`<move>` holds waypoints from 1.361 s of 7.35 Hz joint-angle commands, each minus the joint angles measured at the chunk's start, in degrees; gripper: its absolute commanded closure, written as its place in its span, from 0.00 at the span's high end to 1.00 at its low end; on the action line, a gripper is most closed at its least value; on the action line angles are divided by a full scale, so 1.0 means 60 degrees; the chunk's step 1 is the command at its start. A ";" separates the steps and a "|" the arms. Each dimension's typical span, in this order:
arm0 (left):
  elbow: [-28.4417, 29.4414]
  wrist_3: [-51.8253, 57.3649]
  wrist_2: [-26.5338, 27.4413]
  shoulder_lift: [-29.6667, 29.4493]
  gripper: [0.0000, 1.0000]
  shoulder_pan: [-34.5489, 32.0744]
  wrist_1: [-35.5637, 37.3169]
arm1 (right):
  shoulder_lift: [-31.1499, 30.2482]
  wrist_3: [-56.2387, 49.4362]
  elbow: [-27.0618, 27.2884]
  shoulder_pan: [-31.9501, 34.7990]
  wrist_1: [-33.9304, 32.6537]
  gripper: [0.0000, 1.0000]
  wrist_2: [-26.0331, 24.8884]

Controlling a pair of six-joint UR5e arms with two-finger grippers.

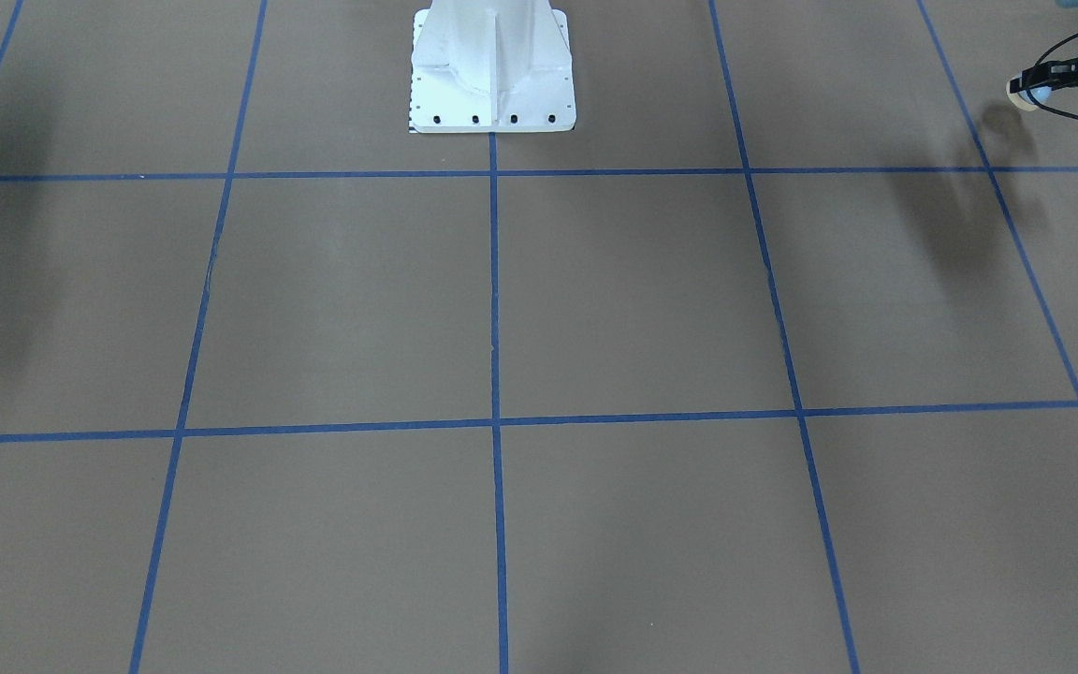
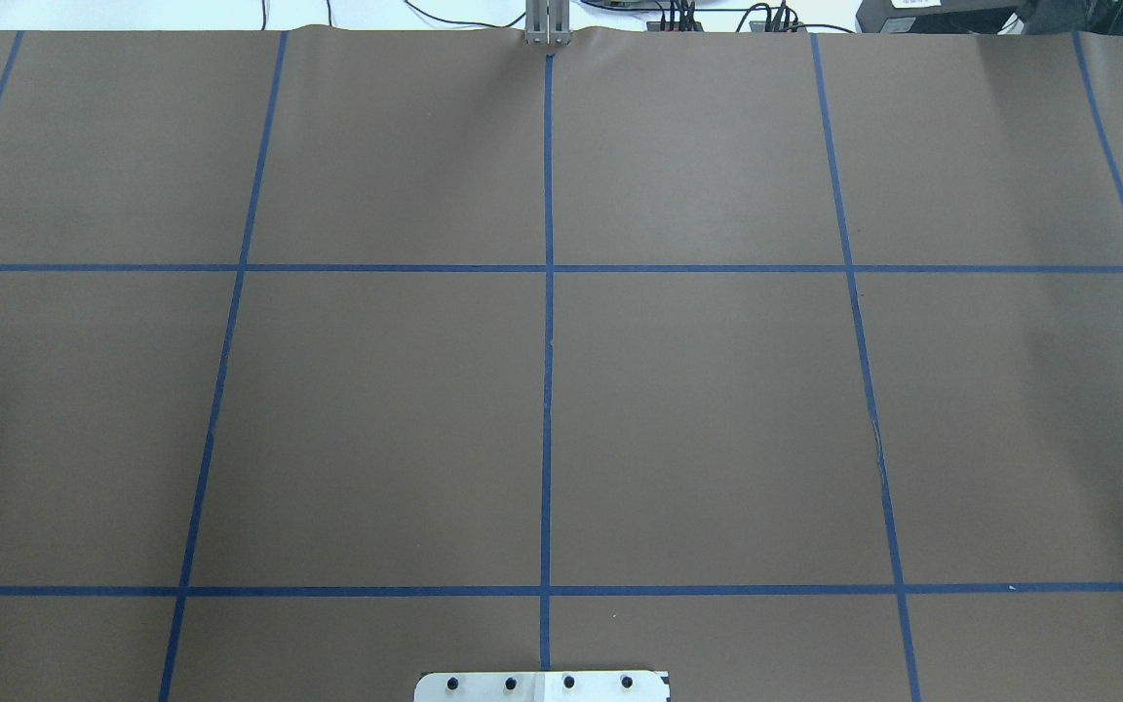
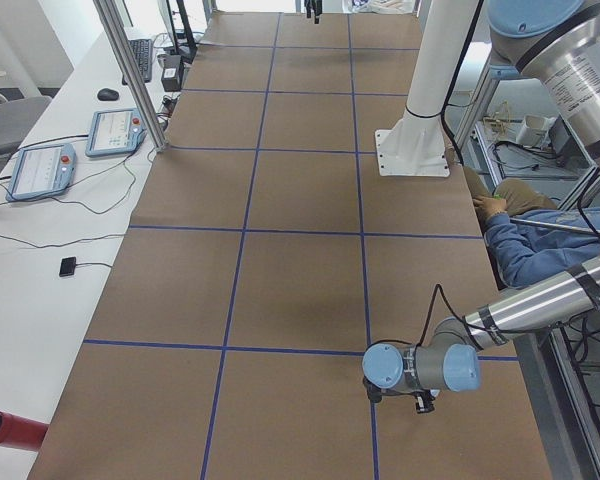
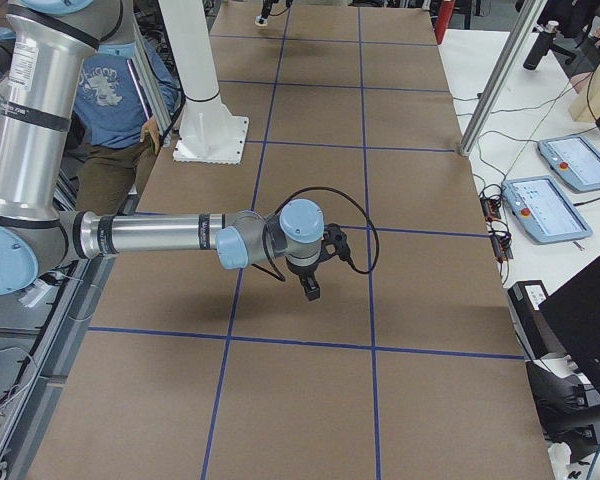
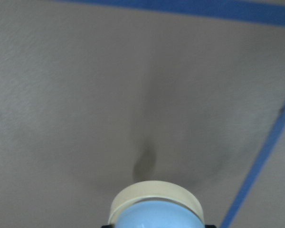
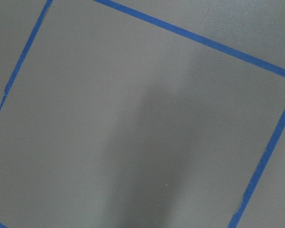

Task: Place and press bell with both arms

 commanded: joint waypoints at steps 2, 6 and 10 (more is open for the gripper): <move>-0.2523 0.0005 0.0006 -0.1598 0.09 0.0010 0.3958 | 0.0014 -0.0012 0.0000 -0.0014 0.0000 1.00 -0.0008; -0.2867 -0.0228 0.0297 -0.6692 0.10 0.0025 0.8809 | 0.0087 0.0076 -0.0088 -0.0014 0.0000 1.00 -0.0067; -0.1390 -0.5009 0.0431 -1.1206 0.14 0.1852 0.8965 | 0.0131 0.0061 -0.0570 -0.0029 0.0000 1.00 -0.0096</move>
